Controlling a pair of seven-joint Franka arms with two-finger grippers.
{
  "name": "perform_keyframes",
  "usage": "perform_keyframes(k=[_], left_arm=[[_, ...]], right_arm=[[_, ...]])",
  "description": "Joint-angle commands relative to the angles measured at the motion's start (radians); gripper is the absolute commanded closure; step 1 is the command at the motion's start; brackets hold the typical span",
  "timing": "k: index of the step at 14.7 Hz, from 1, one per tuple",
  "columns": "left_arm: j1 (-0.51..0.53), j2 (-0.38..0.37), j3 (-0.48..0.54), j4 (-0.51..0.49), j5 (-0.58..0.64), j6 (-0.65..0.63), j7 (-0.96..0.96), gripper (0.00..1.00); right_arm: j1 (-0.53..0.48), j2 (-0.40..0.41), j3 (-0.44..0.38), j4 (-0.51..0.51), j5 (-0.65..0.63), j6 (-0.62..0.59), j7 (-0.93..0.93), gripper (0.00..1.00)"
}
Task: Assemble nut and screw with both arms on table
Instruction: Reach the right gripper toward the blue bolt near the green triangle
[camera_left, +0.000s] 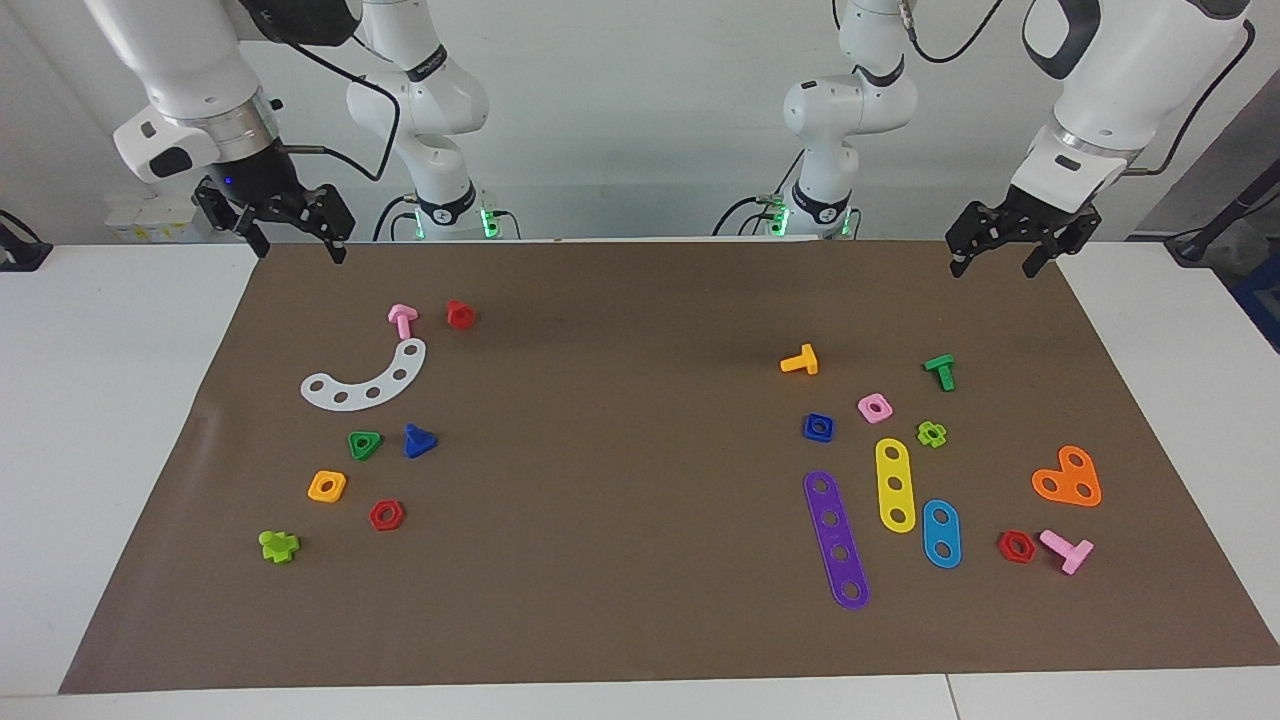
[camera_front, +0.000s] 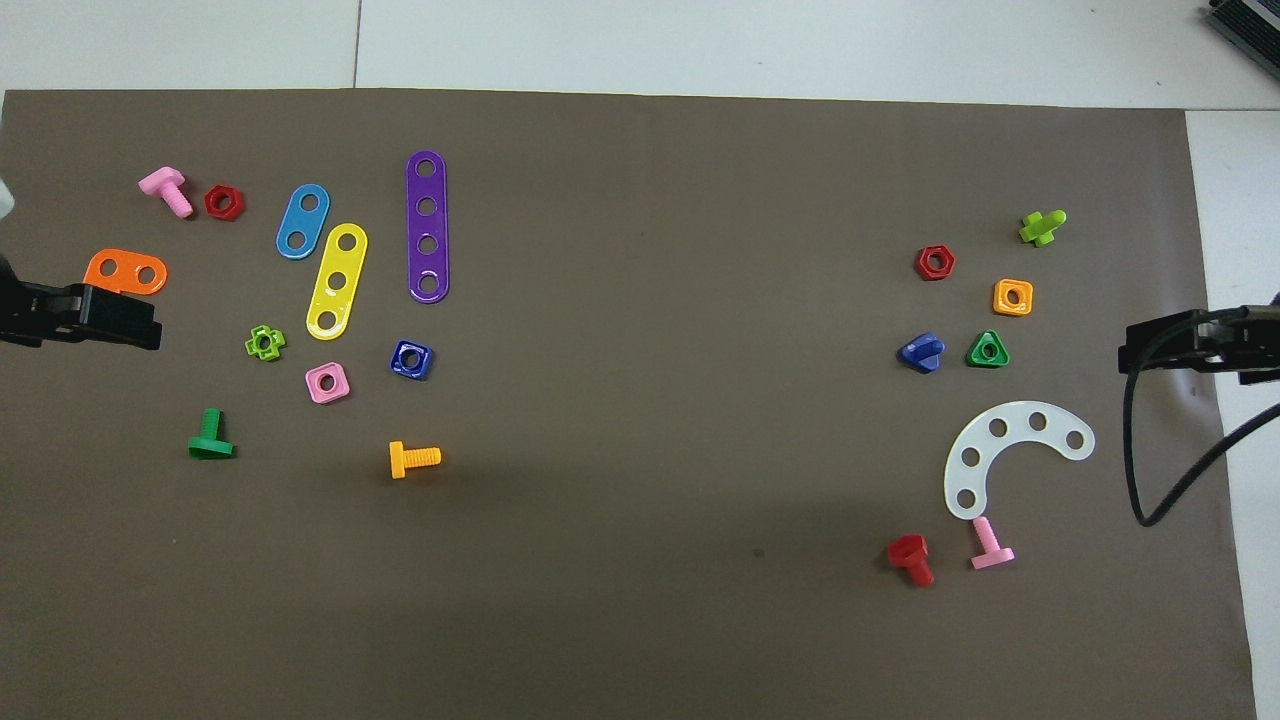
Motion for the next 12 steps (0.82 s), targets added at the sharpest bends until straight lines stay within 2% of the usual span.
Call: perform_keyframes(k=[1, 5, 7, 9, 10, 12], left_arm=[[0.013, -0.032, -0.008, -0.030, 0.020, -0.008, 0.002, 0.00], [0.013, -0.032, -0.008, -0.030, 0.019, -0.006, 0.002, 0.00], [0.013, -0.032, -0.008, -0.030, 0.020, -0.006, 0.002, 0.00], [0.013, -0.032, -0.008, -0.030, 0.020, -0.006, 0.002, 0.00], [0.013, -0.032, -0.008, -0.030, 0.019, -0.007, 0.002, 0.00], [0.015, -0.032, -0.008, -0.030, 0.019, -0.006, 0.002, 0.00]], right_arm=[[-0.009, -0.015, 0.010, -0.015, 0.007, 0.002, 0.017, 0.00], [-0.011, -0.026, 0.010, -0.044, 0.021, 0.007, 0.018, 0.00], [-0.011, -0.029, 0.010, -0.071, 0.043, 0.074, 0.006, 0.00], [-0.011, -0.018, 0.010, -0.085, 0.044, 0.082, -0.018, 0.00], [-0.011, -0.020, 0.010, -0.114, 0.044, 0.100, -0.058, 0.00], [-0.011, -0.035, 0.010, -0.203, 0.044, 0.215, -0.121, 0.00]])
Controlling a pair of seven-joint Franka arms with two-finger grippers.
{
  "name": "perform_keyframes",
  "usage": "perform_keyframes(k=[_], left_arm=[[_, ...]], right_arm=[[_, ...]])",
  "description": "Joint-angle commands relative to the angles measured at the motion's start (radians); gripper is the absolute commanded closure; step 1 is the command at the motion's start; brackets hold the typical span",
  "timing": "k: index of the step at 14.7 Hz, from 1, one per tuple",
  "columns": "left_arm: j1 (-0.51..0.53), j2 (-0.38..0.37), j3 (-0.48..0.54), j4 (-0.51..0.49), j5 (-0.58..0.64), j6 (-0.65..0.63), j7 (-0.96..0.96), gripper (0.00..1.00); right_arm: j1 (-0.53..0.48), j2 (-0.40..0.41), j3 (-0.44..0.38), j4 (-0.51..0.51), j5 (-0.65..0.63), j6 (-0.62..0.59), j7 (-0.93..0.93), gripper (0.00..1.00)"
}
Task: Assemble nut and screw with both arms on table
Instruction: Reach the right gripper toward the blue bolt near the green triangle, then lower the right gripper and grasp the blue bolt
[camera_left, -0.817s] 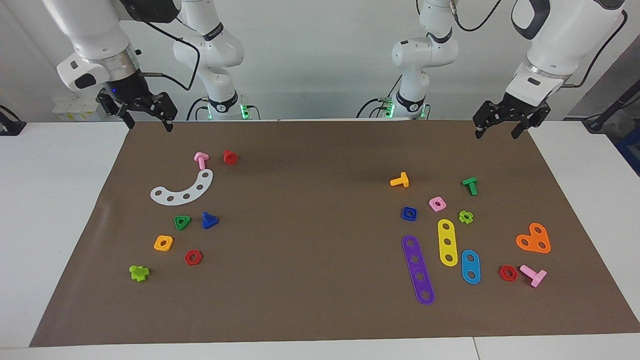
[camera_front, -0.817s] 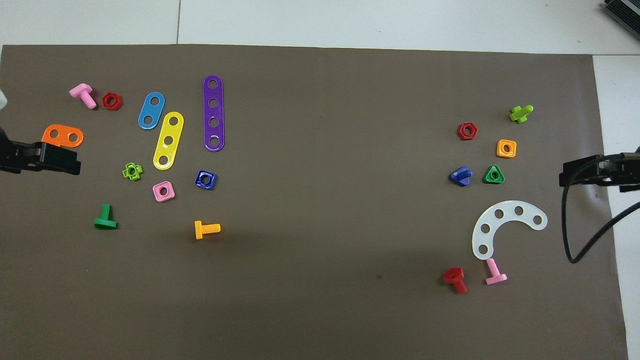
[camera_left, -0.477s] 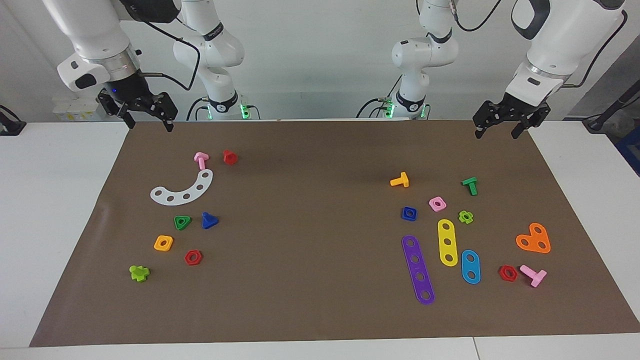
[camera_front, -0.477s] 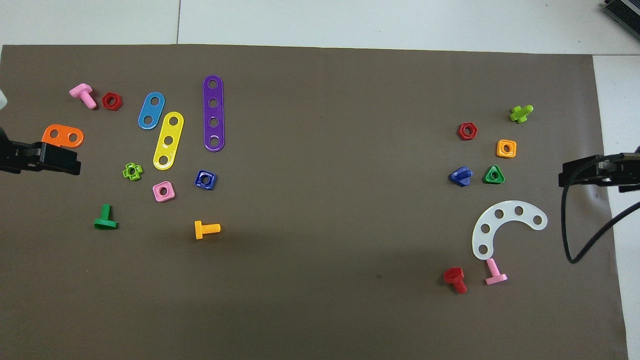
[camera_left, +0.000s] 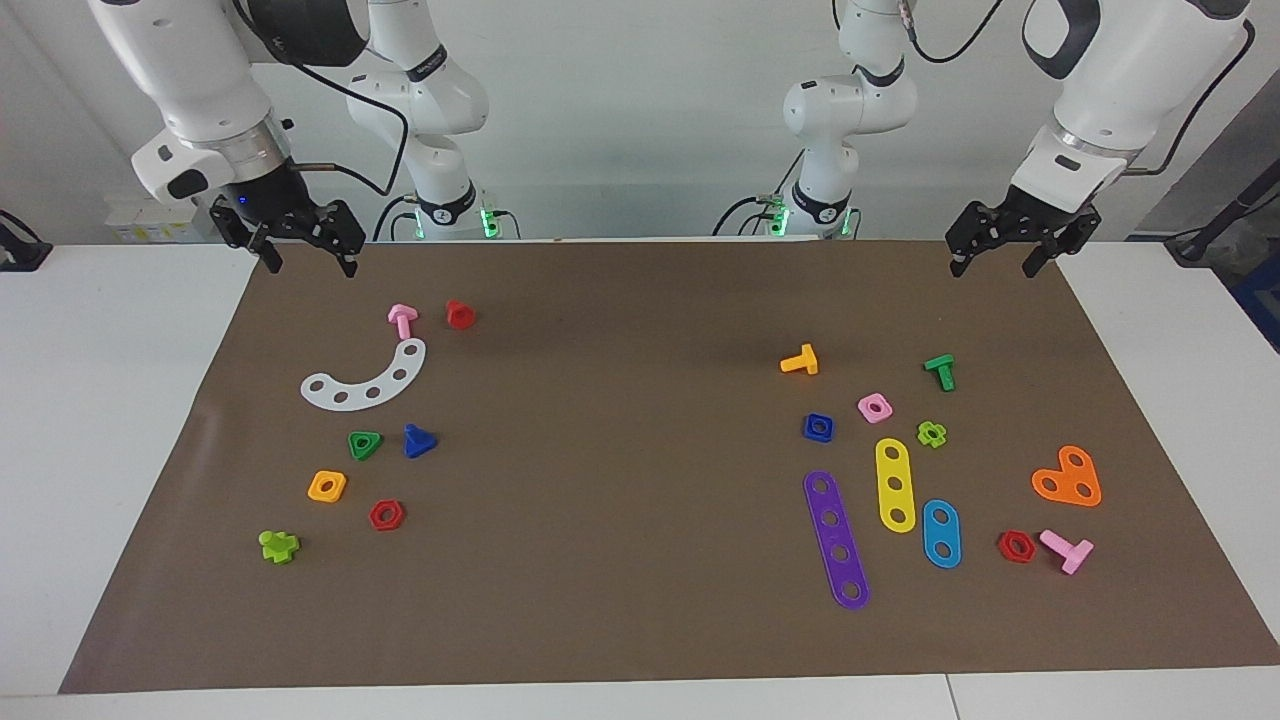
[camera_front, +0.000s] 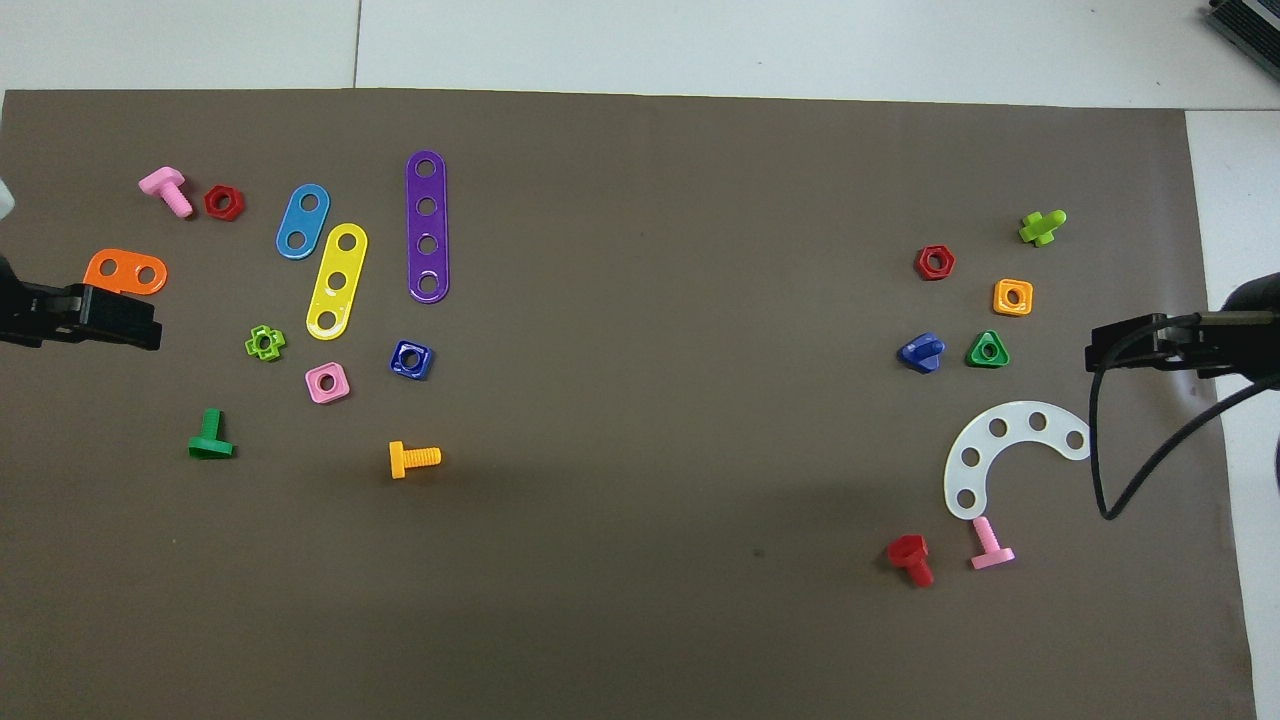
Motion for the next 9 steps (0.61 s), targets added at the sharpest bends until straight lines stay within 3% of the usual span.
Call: perform_keyframes(k=[1, 7, 9], left_arm=[[0.013, -0.032, -0.008, -0.030, 0.019, -0.006, 0.002, 0.00], [0.013, -0.032, -0.008, -0.030, 0.019, -0.006, 0.002, 0.00], [0.013, -0.032, -0.008, -0.030, 0.020, -0.006, 0.002, 0.00]], right_arm=[[-0.009, -0.024, 0.007, -0.144, 0.023, 0.166, -0.067, 0.00], [0.070, 0.221, 0.012, -0.189, 0.028, 0.488, -0.098, 0.01], [0.078, 0.237, 0.012, -0.255, 0.028, 0.576, -0.102, 0.02]])
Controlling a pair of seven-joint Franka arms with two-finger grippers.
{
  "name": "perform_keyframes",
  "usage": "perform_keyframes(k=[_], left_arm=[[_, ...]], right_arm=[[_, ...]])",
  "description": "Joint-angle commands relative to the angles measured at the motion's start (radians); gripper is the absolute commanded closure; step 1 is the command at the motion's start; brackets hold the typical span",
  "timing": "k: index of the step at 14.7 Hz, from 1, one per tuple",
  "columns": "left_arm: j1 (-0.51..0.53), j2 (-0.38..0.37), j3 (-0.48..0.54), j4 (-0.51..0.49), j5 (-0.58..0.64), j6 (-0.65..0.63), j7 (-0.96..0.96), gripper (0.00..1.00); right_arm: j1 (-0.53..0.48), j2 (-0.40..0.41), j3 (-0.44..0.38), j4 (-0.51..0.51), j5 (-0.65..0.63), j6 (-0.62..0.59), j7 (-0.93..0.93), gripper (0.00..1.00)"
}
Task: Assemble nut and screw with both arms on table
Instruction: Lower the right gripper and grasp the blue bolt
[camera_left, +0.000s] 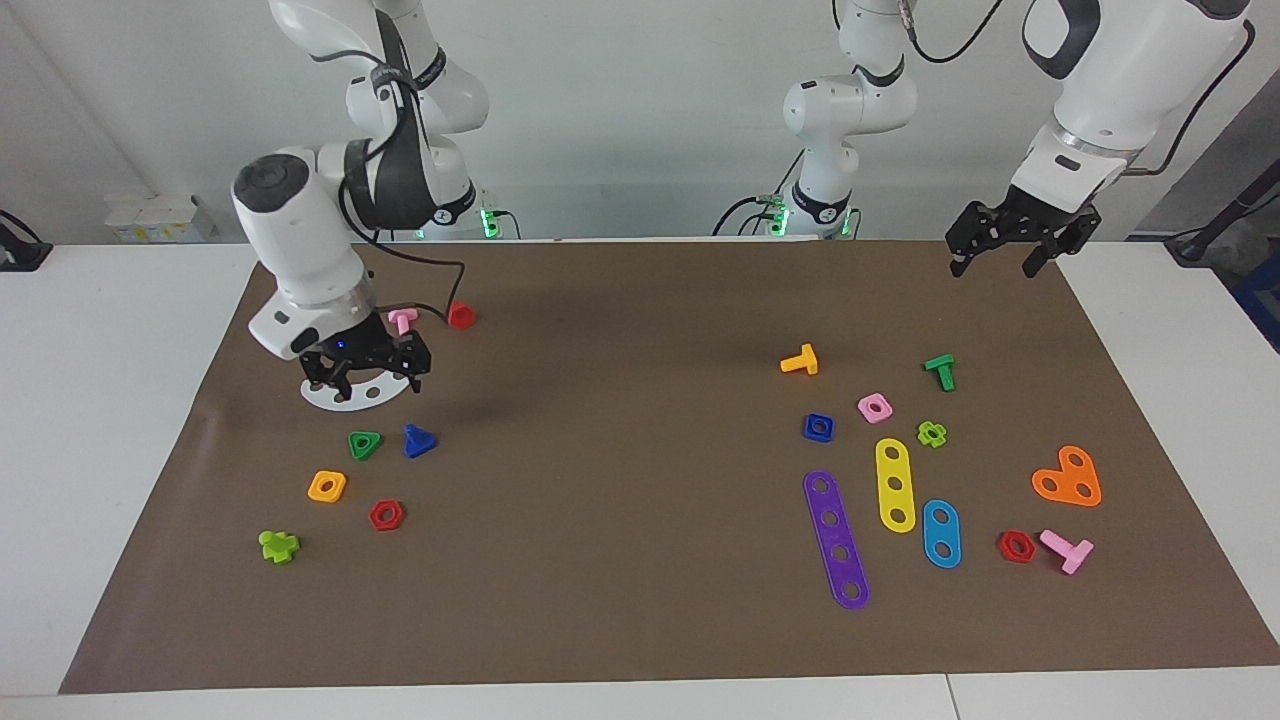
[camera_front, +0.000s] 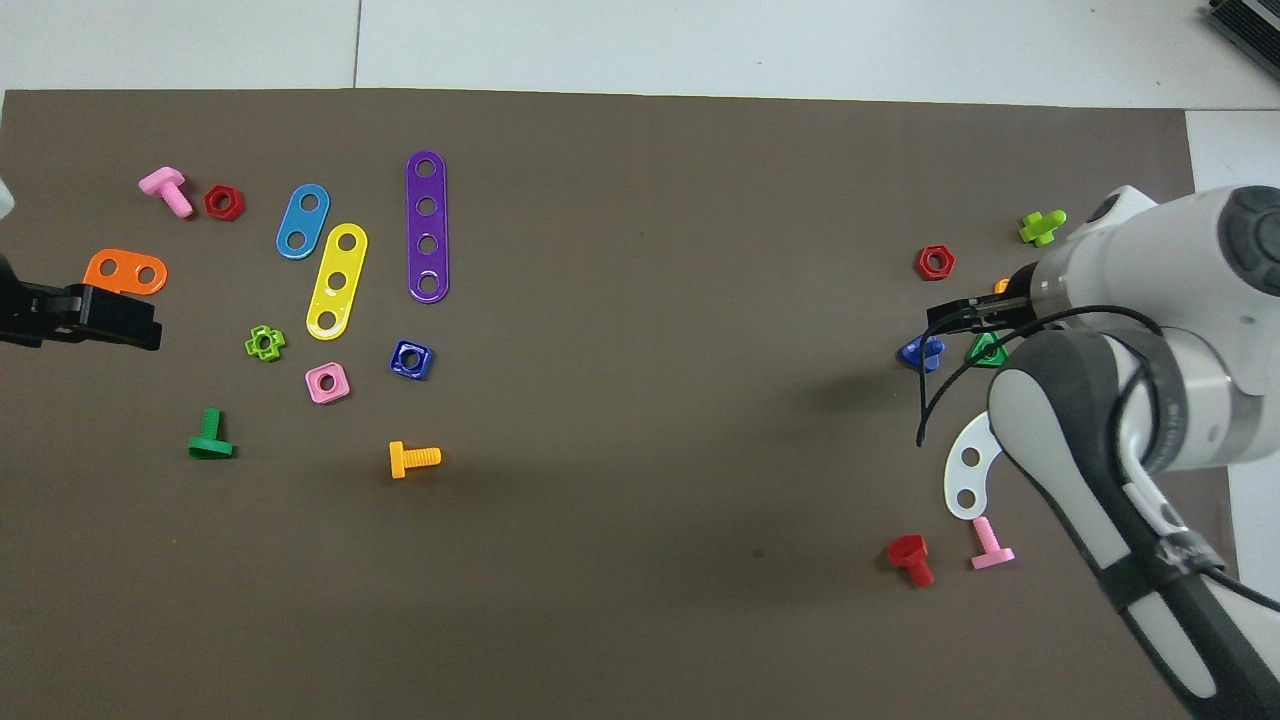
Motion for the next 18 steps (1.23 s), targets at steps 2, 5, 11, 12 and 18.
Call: perform_keyframes(k=[2, 5, 11, 12, 18], left_arm=[[0.013, -0.032, -0.008, -0.030, 0.020, -0.005, 0.002, 0.00], [0.015, -0.032, -0.008, -0.030, 0.019, -0.007, 0.002, 0.00], [0.013, -0.032, -0.008, -0.030, 0.020, -0.005, 0.002, 0.00], [0.013, -0.032, -0.008, -0.030, 0.020, -0.005, 0.002, 0.00], [0.013, -0.032, -0.008, -0.030, 0.019, -0.007, 0.002, 0.00]], right_arm=[[-0.007, 0.030, 0.004, -0.121, 0.026, 0.175, -0.070, 0.06], [-0.007, 0.048, 0.004, -0.175, 0.026, 0.237, -0.079, 0.28], [-0.018, 0.086, 0.002, -0.184, 0.026, 0.340, -0.102, 0.54], [-0.017, 0.091, 0.002, -0.184, 0.026, 0.349, -0.101, 0.54], [-0.020, 0.106, 0.002, -0.192, 0.026, 0.354, -0.105, 0.67]])
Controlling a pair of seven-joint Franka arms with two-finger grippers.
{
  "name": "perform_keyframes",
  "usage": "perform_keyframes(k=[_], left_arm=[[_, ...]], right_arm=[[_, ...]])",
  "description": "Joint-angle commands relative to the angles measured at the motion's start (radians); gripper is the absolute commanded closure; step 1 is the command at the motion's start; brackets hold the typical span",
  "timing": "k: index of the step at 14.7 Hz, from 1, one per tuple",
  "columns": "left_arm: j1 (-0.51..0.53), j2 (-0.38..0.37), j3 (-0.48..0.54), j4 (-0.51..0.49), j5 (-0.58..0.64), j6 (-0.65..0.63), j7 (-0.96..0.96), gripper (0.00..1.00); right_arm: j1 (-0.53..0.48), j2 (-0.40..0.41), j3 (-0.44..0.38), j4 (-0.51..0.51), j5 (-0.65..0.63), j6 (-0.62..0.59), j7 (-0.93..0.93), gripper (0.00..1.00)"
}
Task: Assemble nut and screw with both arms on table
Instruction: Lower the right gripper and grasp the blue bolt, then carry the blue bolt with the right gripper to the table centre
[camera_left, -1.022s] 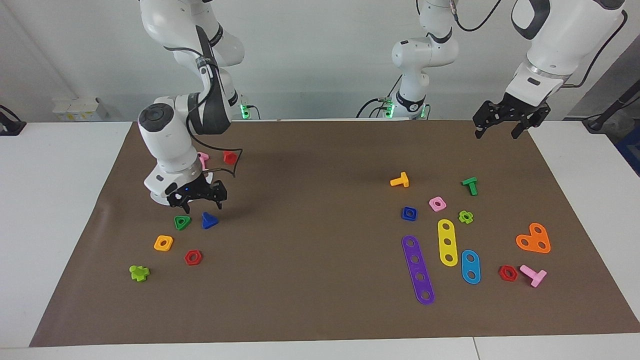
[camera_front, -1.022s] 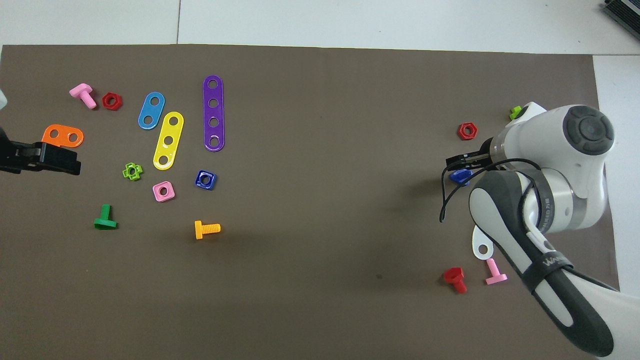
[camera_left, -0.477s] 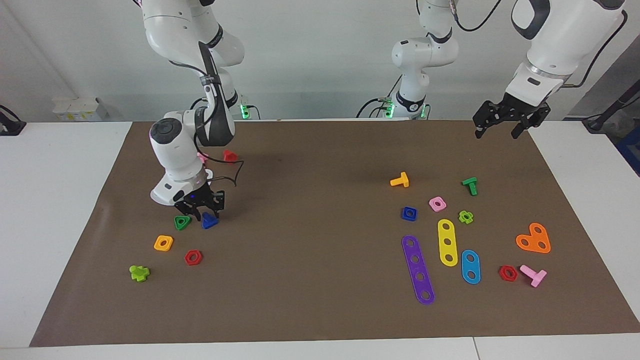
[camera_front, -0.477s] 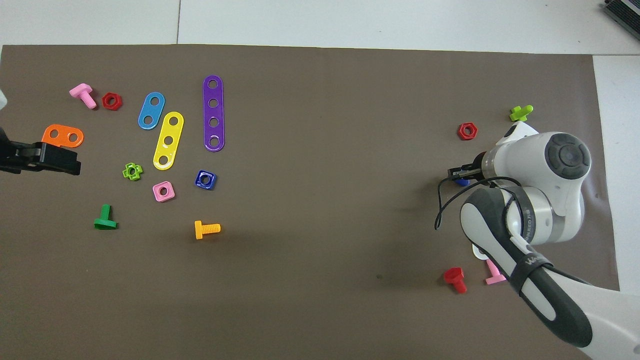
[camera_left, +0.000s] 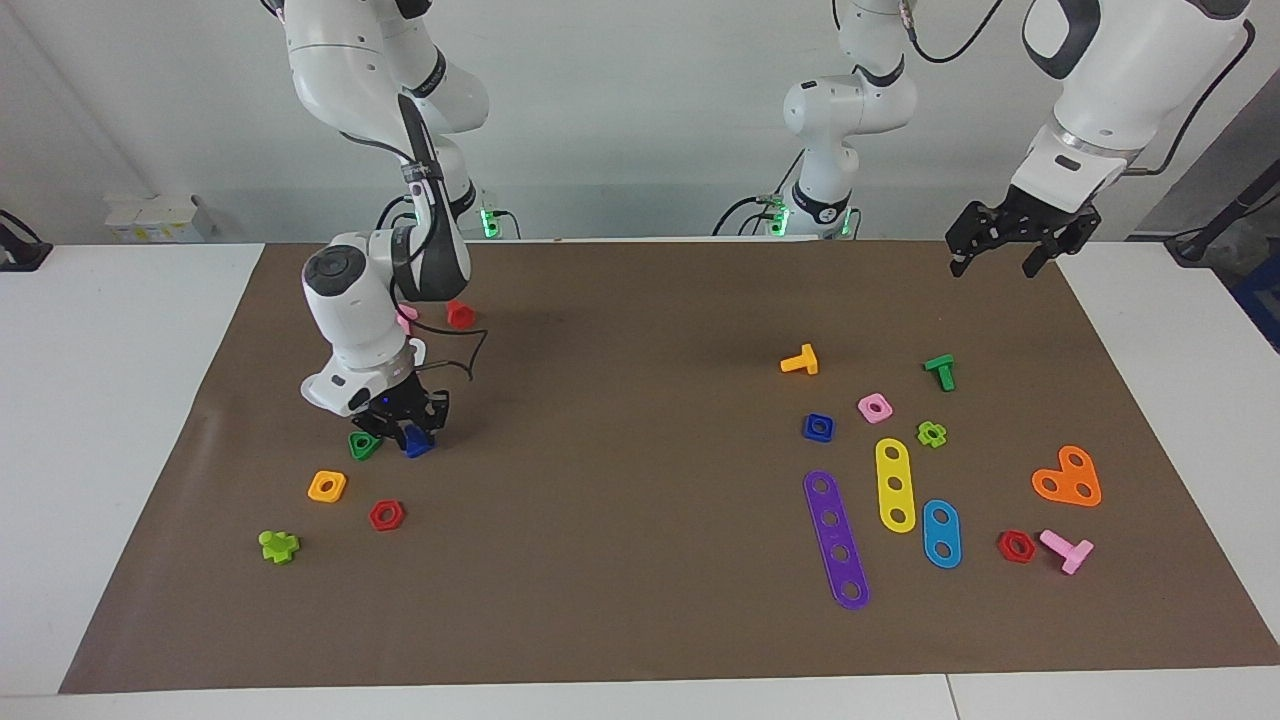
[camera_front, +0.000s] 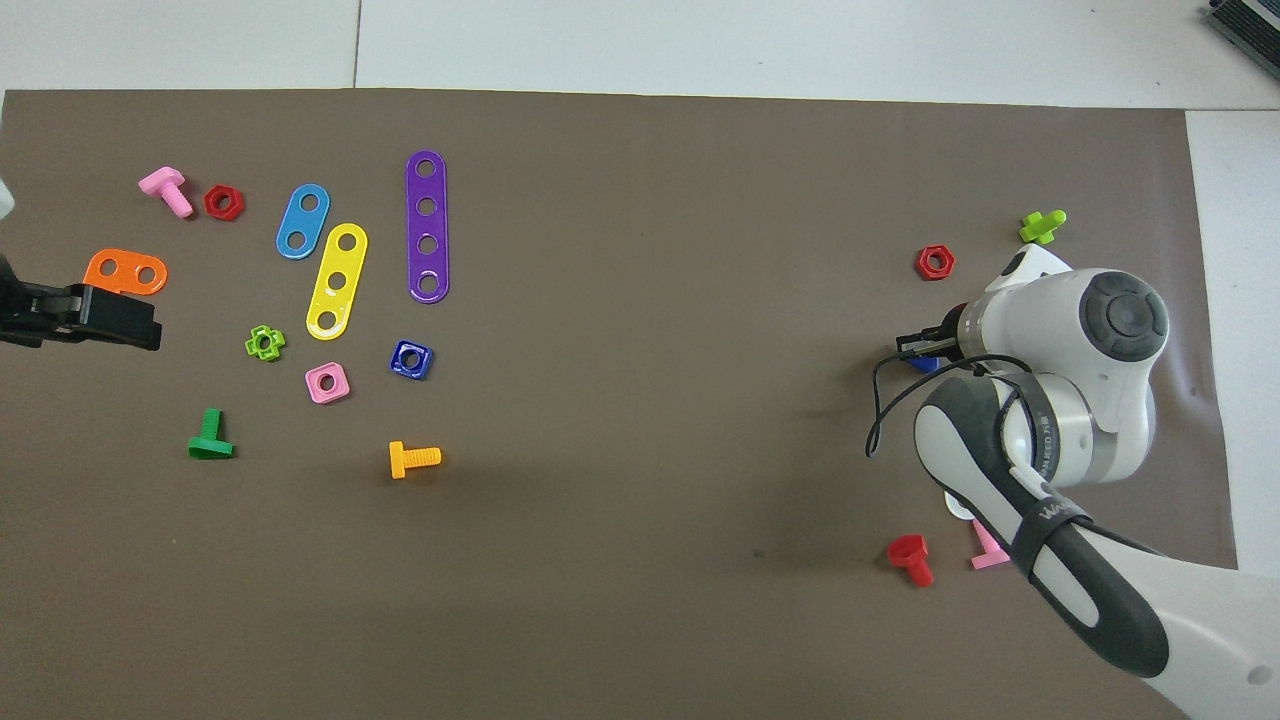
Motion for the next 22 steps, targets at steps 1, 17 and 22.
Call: perform_keyframes(k=[1, 17, 22], left_arm=[[0.013, -0.032, -0.008, -0.030, 0.020, -0.005, 0.002, 0.00], [0.010, -0.032, -0.010, -0.032, 0.019, 0.002, 0.011, 0.00], [0.011, -0.033, -0.010, -0.033, 0.019, 0.002, 0.009, 0.00]], right_arm=[[-0.018, 0.004, 0.007, -0.013, 0.025, 0.027, -0.051, 0.71], [0.309, 0.109, 0.008, 0.416, -0.091, -0.190, 0.663, 1.00], [0.484, 0.323, 0.001, 0.601, -0.141, -0.188, 0.943, 1.00]])
